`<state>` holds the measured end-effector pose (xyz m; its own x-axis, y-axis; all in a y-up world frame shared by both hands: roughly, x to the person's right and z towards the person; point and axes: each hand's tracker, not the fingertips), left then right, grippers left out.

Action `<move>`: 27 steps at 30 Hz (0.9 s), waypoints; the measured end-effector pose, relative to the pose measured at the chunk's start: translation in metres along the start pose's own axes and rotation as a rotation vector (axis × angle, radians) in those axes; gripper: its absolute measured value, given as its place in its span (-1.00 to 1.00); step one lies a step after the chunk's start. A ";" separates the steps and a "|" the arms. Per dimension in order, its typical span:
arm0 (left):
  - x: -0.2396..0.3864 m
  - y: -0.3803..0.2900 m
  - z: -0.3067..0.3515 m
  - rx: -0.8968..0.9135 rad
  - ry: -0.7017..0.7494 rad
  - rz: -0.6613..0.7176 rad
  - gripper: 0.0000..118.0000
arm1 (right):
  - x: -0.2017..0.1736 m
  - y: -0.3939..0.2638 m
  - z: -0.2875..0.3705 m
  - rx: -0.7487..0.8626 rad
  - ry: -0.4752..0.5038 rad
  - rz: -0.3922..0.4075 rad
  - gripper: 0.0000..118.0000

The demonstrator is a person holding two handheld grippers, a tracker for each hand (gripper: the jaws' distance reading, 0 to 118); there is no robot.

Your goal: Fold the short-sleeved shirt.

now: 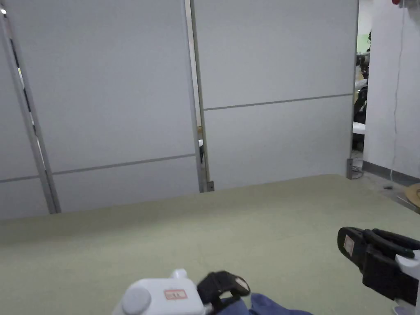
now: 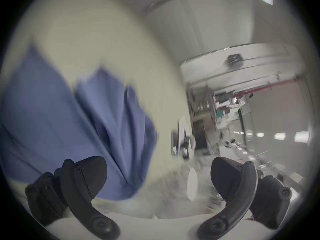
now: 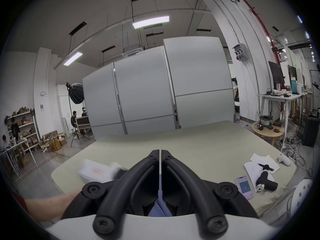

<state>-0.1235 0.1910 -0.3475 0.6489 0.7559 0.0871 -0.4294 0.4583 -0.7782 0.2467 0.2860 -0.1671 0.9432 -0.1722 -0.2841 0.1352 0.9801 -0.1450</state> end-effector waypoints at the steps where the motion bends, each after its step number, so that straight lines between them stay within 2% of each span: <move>1: 0.019 0.014 0.044 0.159 0.069 -0.104 1.00 | -0.001 0.005 0.000 0.013 -0.004 0.003 -0.93; 4: 0.068 0.026 0.155 0.571 0.335 -0.456 1.00 | -0.006 0.017 -0.002 0.045 -0.012 0.033 -0.93; 6: 0.089 0.017 0.201 0.760 0.471 -0.649 1.00 | -0.010 0.024 -0.007 0.054 -0.016 0.052 -0.93; 7: 0.097 0.015 0.224 0.774 0.497 -0.703 1.00 | -0.012 0.028 -0.011 0.055 -0.015 0.053 -0.93; 9: 0.107 0.005 0.250 0.763 0.517 -0.694 1.00 | -0.014 0.032 -0.019 0.059 -0.006 0.037 -0.93; 10: 0.108 -0.003 0.262 0.825 0.494 -0.707 0.87 | -0.014 0.032 -0.025 0.062 0.007 0.019 -0.93; 11: 0.108 -0.009 0.267 0.862 0.506 -0.723 0.30 | -0.015 0.033 -0.031 0.059 0.009 0.007 -0.93; 12: 0.108 -0.013 0.267 0.886 0.551 -0.727 -1.00 | -0.016 0.034 -0.039 0.054 0.008 -0.002 -0.93; 13: 0.107 -0.016 0.270 0.930 0.591 -0.728 -1.00 | -0.016 0.035 -0.047 0.052 0.006 -0.012 -0.93; 16: 0.101 -0.009 0.275 0.797 0.529 -0.648 -1.00 | -0.017 0.036 -0.069 0.049 0.018 -0.028 -0.93; 19: 0.067 0.013 0.244 0.723 0.503 -0.573 -1.00 | -0.020 0.033 -0.087 0.042 0.038 -0.032 -0.93; 22: 0.006 0.047 0.198 0.501 0.386 -0.426 -1.00 | -0.022 0.017 -0.107 0.020 0.064 -0.035 -0.93; 24: -0.036 0.063 0.163 0.370 0.273 -0.267 -1.00 | -0.021 0.003 -0.122 -0.008 0.063 -0.032 -0.93; 26: -0.080 0.076 0.124 0.297 0.223 -0.222 -1.00 | -0.018 -0.013 -0.139 -0.042 0.070 -0.039 -0.93; 27: -0.093 0.080 0.104 0.293 0.278 -0.261 -0.78 | -0.016 -0.020 -0.148 -0.057 0.074 -0.045 -0.93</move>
<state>-0.2835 0.2060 -0.3534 0.8846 0.4630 0.0556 -0.3631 0.7587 -0.5409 0.1838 0.2542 -0.2996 0.9112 -0.2244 -0.3455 0.1571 0.9645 -0.2122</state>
